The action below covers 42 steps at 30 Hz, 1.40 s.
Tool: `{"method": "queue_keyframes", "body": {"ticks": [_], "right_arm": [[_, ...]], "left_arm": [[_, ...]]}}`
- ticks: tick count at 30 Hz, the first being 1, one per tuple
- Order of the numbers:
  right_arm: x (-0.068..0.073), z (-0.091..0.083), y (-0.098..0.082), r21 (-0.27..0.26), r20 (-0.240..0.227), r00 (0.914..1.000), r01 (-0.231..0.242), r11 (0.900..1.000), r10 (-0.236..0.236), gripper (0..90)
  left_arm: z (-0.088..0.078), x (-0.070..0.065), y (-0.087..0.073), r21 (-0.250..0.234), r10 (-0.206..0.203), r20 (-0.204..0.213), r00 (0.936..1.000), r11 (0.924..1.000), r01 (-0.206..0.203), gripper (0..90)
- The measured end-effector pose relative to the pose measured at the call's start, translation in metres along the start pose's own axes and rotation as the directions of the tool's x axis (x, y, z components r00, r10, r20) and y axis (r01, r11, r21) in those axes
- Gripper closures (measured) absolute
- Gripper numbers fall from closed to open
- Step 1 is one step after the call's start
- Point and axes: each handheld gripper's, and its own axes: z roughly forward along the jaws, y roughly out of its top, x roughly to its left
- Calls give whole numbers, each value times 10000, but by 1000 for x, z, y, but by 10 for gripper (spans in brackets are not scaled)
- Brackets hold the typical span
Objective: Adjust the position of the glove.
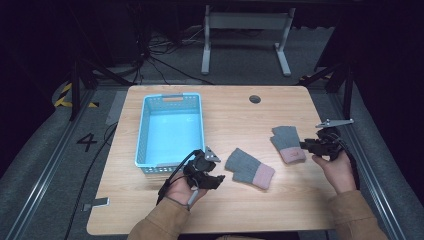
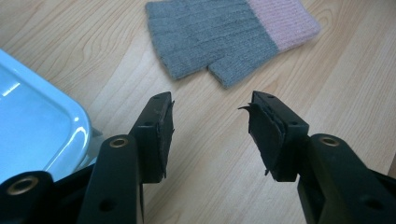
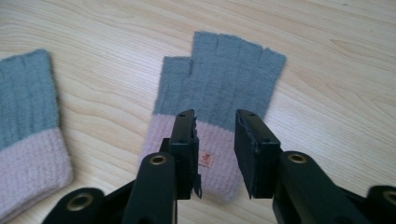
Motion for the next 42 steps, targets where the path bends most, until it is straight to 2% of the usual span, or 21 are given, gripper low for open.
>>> {"method": "queue_keyframes", "body": {"ticks": [15, 19, 23, 28, 31, 34, 42], "right_arm": [[12, -3, 5, -246, -612, 9977, 273, 9993, -287, 634], [16, -2, 7, -304, -876, 9954, 363, 9989, -388, 614], [26, 0, 10, -332, -1212, 9901, 678, 9971, -713, 591], [43, 5, 15, -232, -1635, 9807, 1047, 9942, -1071, 565], [54, 11, 16, -86, -1917, 9716, 1398, 9901, -1389, 547], [67, 17, 17, 56, -2255, 9588, 1784, 9839, -1726, 533], [93, 30, 16, 237, -2875, 9306, 2432, 9697, -2264, 506]], "left_arm": [[-3, 0, 1, -139, 64, -80, 9999, 9999, -65, 508], [-5, 1, 0, -206, 49, -34, 10000, 9998, -49, 509], [-7, 1, 1, -267, 2, -87, 10000, 9996, -4, 510], [-9, 2, 0, -309, -119, -103, 9999, 9995, 116, 482], [-9, 2, 0, -365, -115, -55, 9999, 9993, 113, 487], [-9, 3, 1, -338, -231, 172, 9996, 9991, 237, 485], [-10, 5, 1, -475, -433, 343, 9985, 9979, 449, 497]]}}
